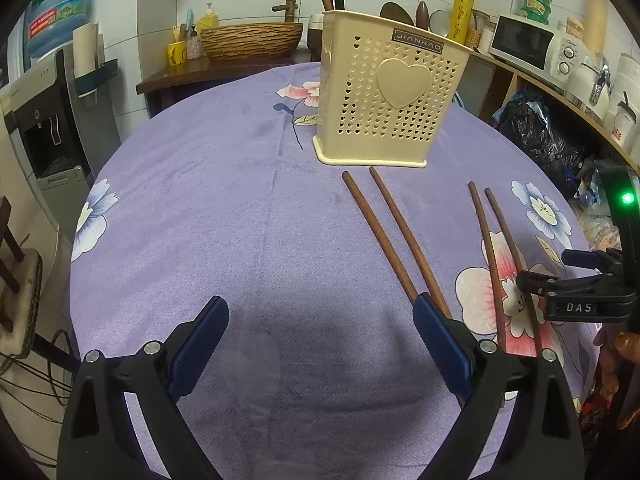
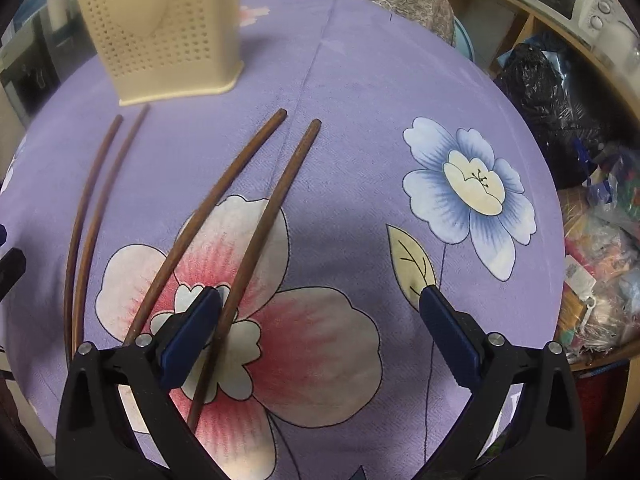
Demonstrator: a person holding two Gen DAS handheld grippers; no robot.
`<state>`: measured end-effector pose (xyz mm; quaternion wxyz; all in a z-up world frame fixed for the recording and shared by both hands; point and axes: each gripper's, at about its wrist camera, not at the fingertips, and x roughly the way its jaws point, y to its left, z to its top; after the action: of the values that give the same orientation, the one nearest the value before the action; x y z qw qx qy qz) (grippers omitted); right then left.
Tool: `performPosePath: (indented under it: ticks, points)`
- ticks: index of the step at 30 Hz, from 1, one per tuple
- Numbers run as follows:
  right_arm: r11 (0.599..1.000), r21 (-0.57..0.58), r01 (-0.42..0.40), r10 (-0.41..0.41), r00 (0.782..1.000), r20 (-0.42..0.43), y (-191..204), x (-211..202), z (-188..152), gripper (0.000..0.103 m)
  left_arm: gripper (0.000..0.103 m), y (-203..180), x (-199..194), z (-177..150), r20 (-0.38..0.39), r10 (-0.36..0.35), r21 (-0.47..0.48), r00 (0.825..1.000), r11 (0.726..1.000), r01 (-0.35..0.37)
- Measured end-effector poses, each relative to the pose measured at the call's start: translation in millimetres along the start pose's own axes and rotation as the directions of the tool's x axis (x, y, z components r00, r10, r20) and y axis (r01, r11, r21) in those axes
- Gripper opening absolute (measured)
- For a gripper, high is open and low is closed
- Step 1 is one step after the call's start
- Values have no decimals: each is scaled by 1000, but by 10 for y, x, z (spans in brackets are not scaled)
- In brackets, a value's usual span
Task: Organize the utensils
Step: 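Close the left tool on a brown chopstick while the right tool grasps another brown chopstick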
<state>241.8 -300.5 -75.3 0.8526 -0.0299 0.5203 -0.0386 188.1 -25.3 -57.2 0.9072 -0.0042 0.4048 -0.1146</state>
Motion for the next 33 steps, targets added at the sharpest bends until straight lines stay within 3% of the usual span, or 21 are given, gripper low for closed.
performPosePath:
  ticks: [5, 10, 14, 19, 23, 26, 29, 33]
  points:
    - [1000, 21, -22, 22, 1000, 12, -7, 87, 105, 97, 92, -92, 53, 117, 4, -28, 25, 1000, 999, 27]
    - [998, 51, -40, 37, 998, 55, -6, 112, 118, 97, 65, -182, 281, 311, -40, -35, 28, 999, 999, 37]
    - [997, 60, -57, 53, 997, 61, -3, 131, 116, 97, 59, -286, 480, 447, -72, -44, 24, 996, 999, 46]
    - [996, 53, -71, 67, 995, 75, -14, 150, 131, 97, 45, -362, 729, 556, -96, 14, 38, 995, 999, -11]
    - [995, 42, -87, 83, 993, 87, -42, 205, 213, 96, 42, -361, 757, 608, -88, 40, 50, 995, 998, -36]
    - [994, 41, -101, 96, 991, 96, -27, 247, 325, 89, 38, -372, 795, 656, -101, 39, 59, 994, 998, -33]
    - [994, 41, -104, 99, 990, 98, 10, 288, 487, 78, 28, -398, 830, 712, -114, 26, 45, 993, 999, -21]
    - [994, 46, -97, 92, 990, 106, 52, 362, 704, 54, 16, -453, 869, 755, -117, 26, 57, 993, 998, -19]
